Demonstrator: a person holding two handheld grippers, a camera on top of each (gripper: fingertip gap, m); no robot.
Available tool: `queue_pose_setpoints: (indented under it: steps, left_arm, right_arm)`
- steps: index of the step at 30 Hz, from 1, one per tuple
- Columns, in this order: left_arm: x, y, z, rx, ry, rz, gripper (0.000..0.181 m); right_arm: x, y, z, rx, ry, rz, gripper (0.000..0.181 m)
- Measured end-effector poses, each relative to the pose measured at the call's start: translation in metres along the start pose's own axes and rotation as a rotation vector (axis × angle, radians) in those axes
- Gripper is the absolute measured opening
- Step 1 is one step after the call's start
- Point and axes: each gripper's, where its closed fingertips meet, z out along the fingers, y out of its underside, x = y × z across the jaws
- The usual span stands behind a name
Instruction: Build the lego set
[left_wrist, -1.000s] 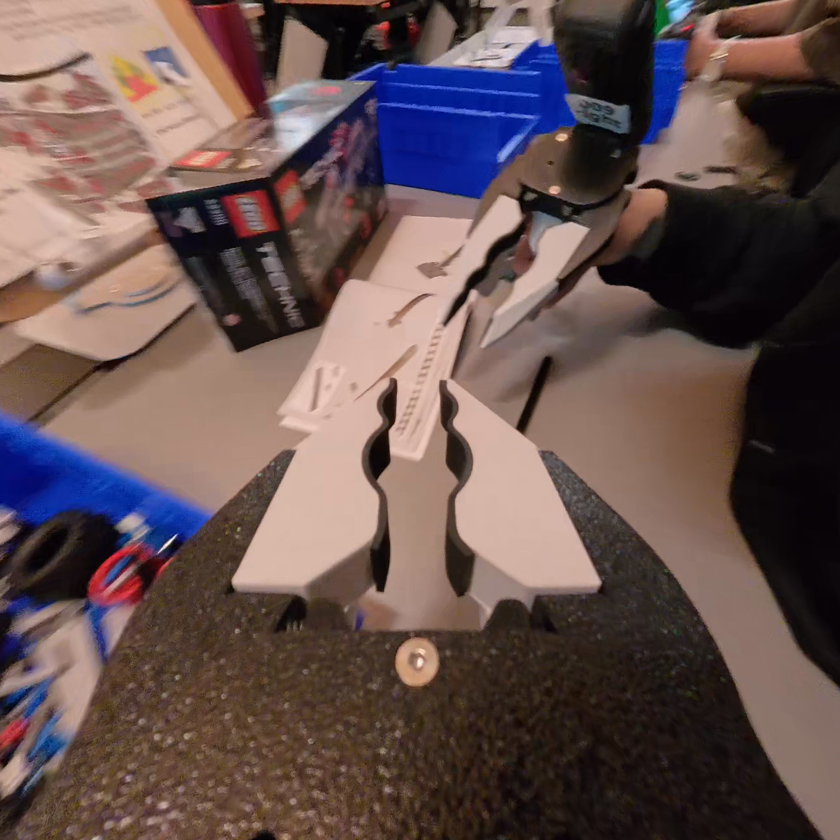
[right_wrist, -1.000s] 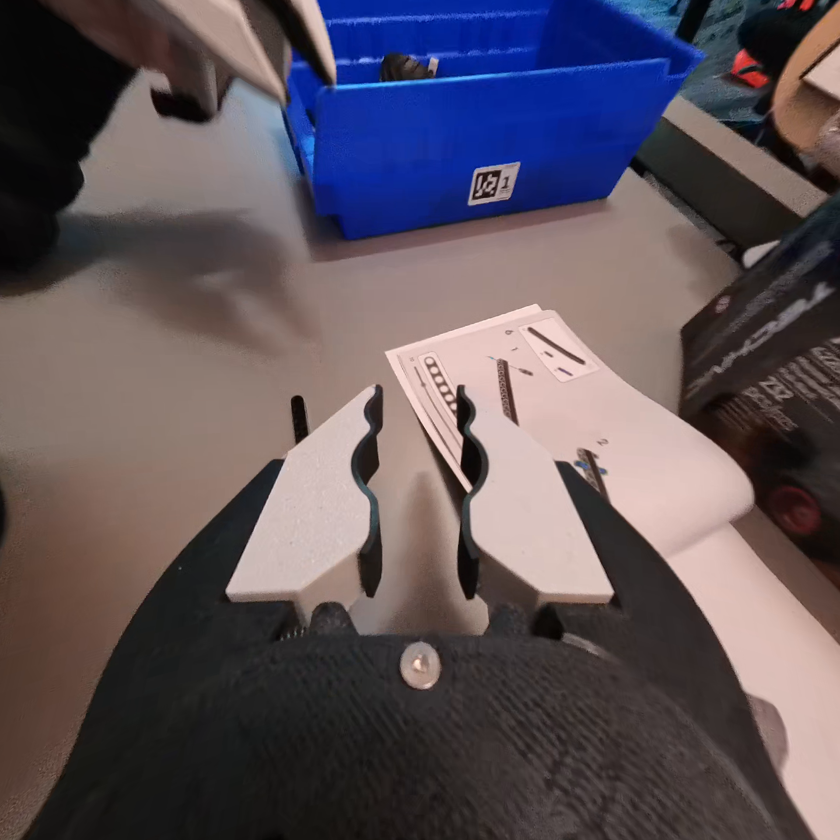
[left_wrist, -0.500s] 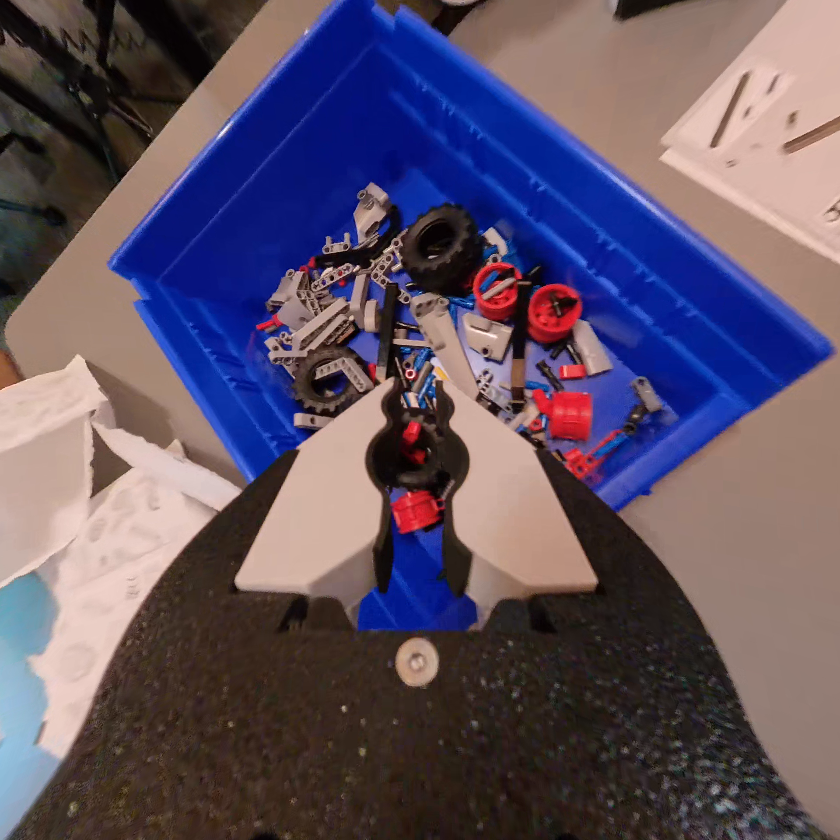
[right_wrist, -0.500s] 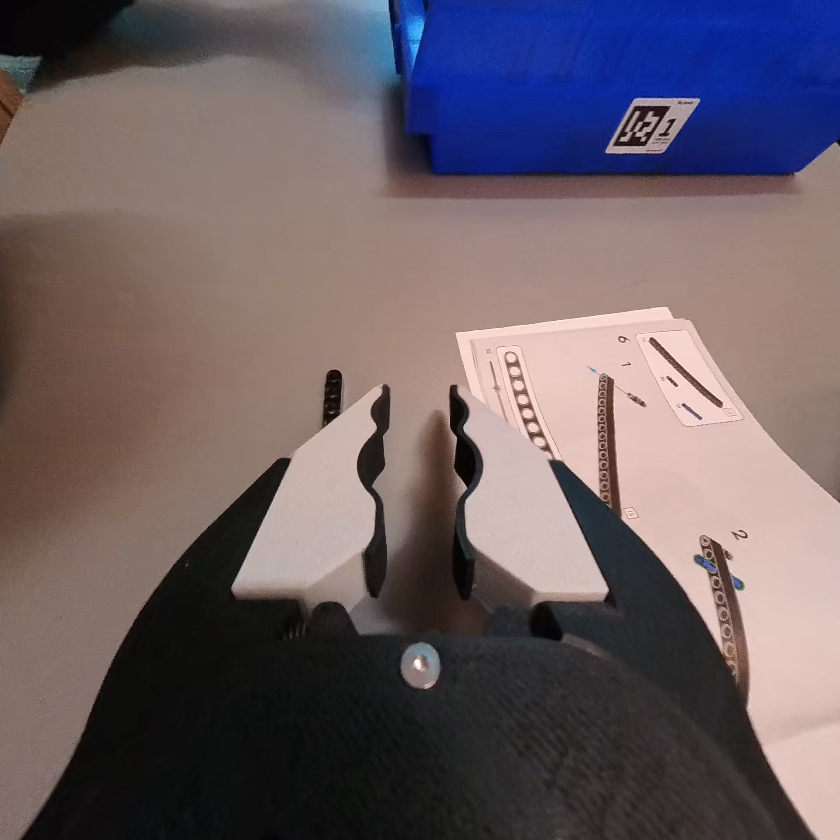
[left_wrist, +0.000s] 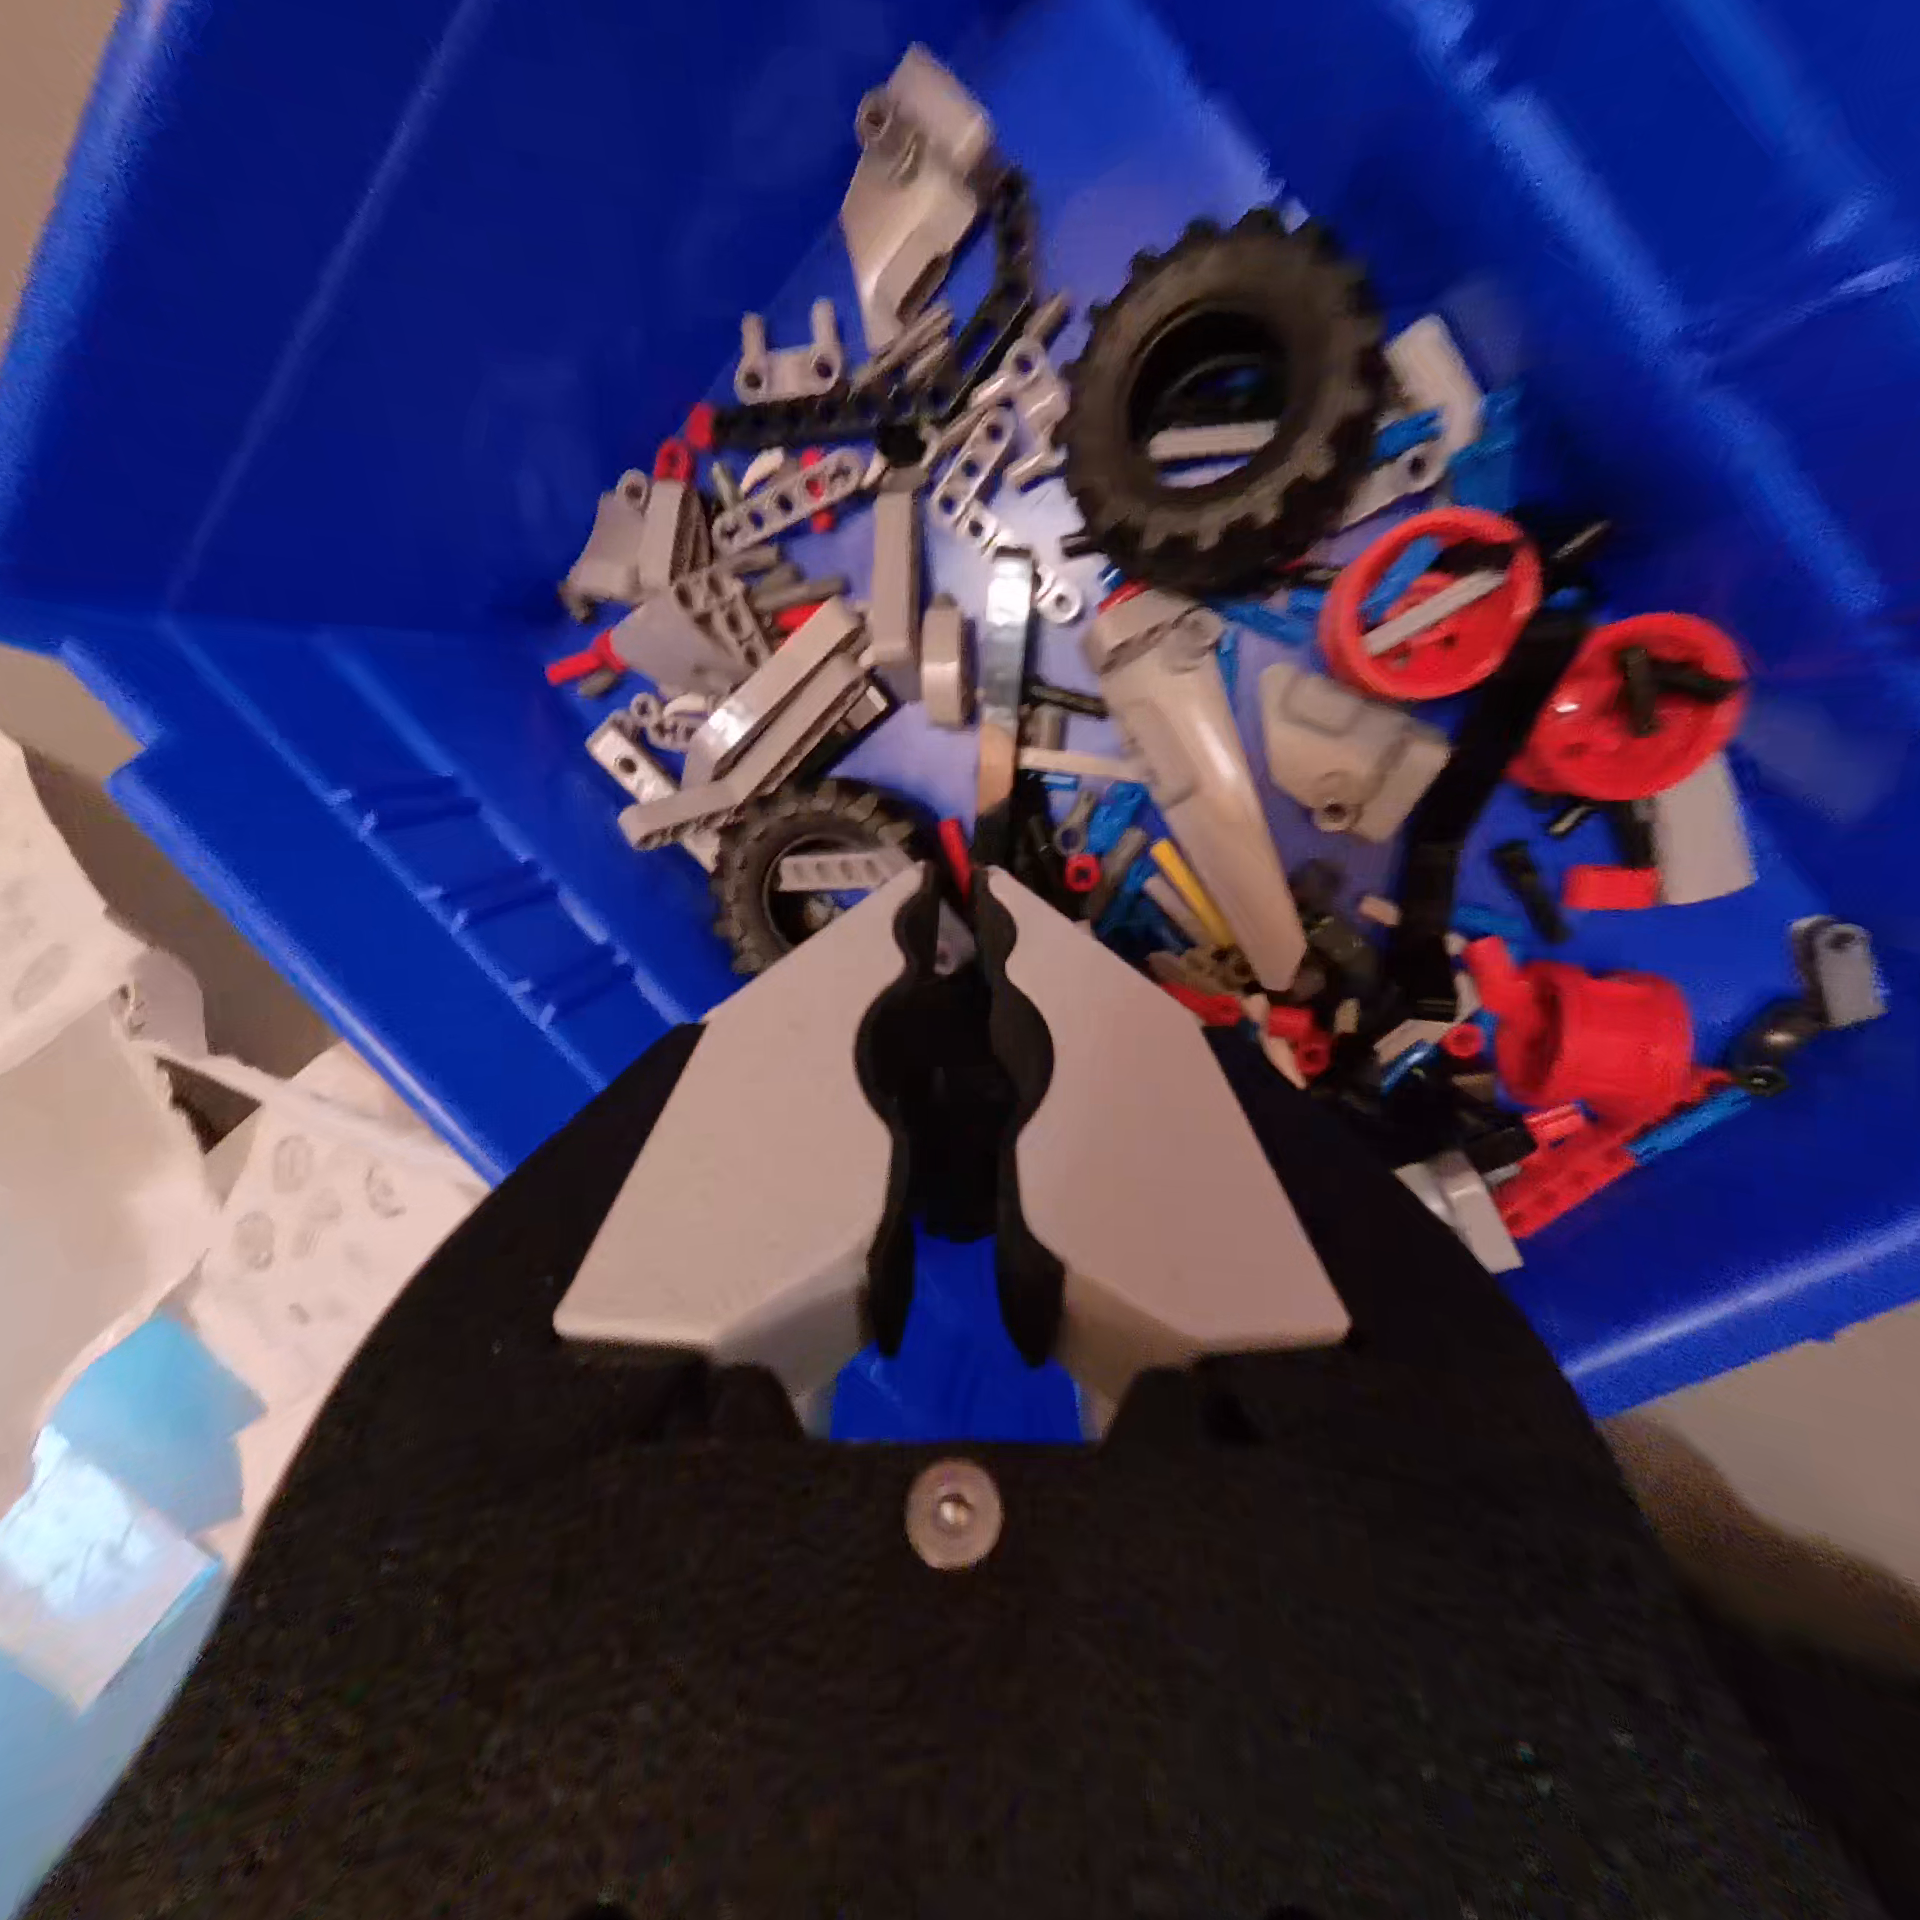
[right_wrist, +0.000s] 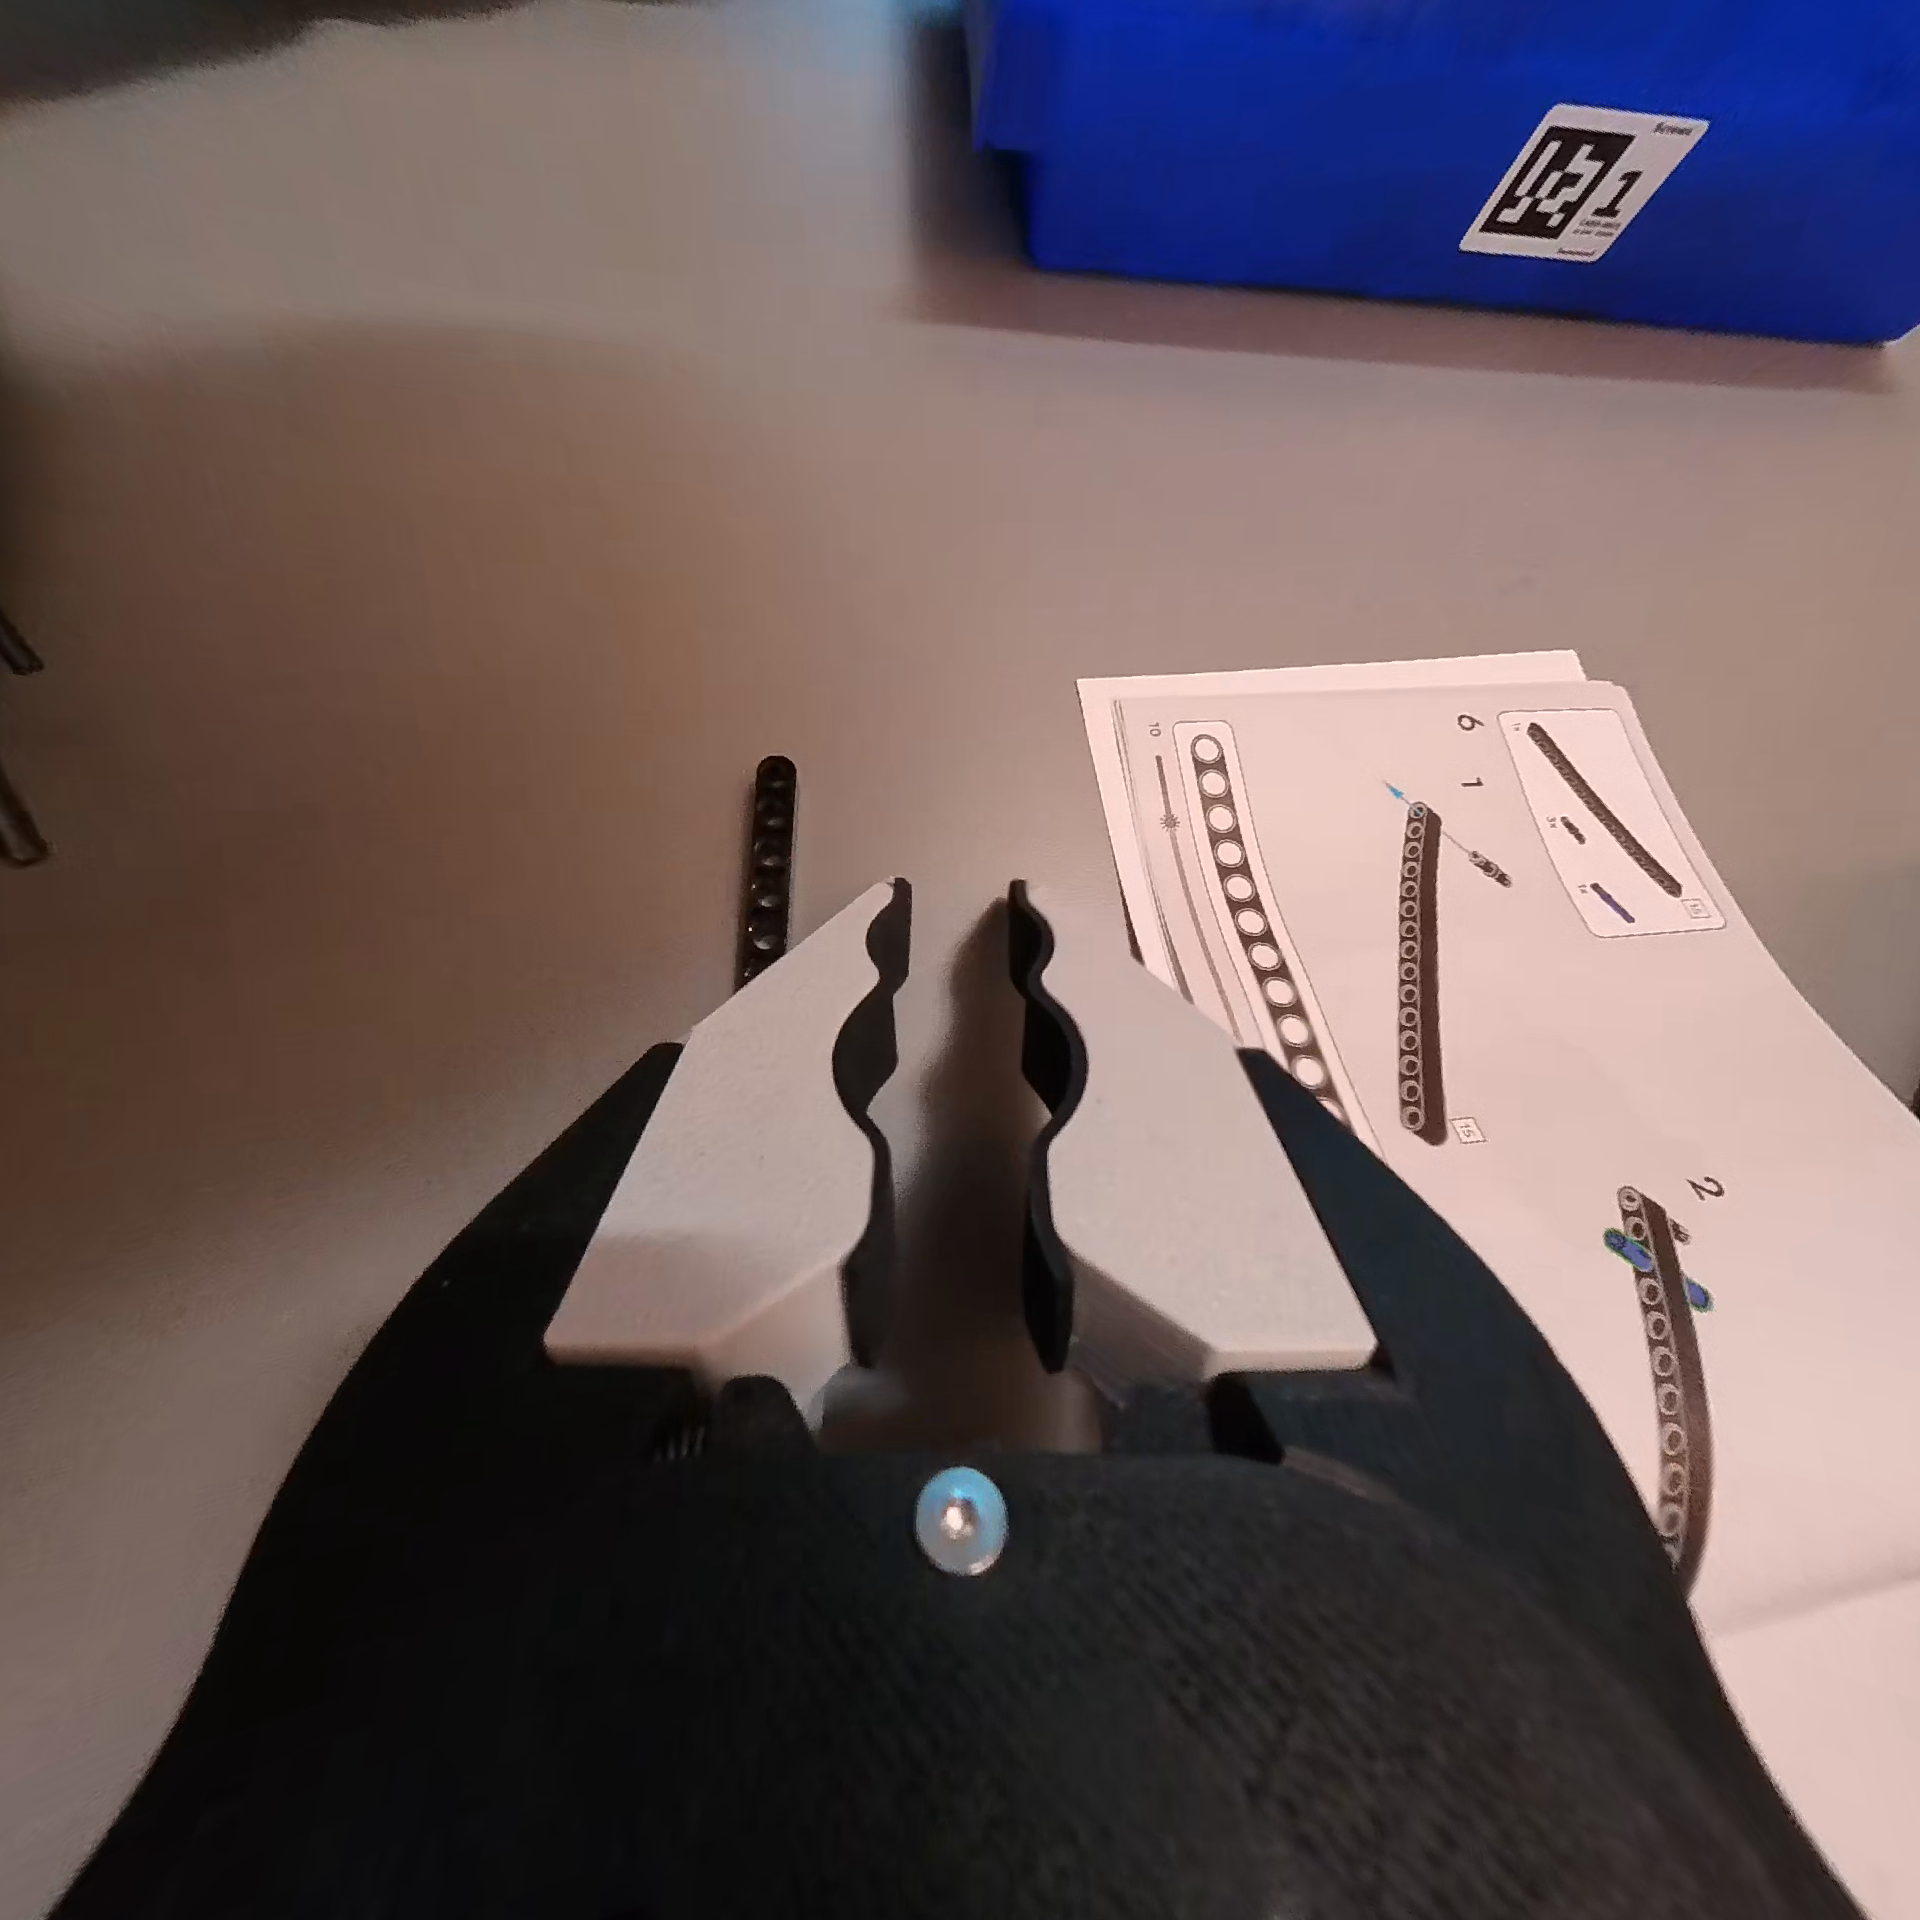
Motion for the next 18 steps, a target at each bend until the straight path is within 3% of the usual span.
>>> queue_pose_setpoints:
  steps: [3, 7, 12, 18]
  left_arm:
    - [-0.001, 0.0, 0.007, -0.012, 0.011, -0.004, 0.003]
    - [0.017, 0.001, 0.016, -0.031, 0.089, 0.114, 0.001]
    - [0.018, 0.008, 0.028, -0.131, 0.078, 0.186, 0.0]
    - [0.015, 0.008, 0.028, -0.14, 0.038, 0.175, 0.002]
  right_arm:
    - [-0.001, 0.0, 0.0, -0.001, -0.002, -0.006, 0.014]
    - [-0.002, 0.0, 0.0, 0.0, 0.0, -0.015, 0.012]
    - [-0.003, 0.0, 0.0, 0.0, 0.003, -0.025, 0.011]
    - [-0.004, 0.0, 0.001, 0.0, 0.004, -0.032, 0.009]
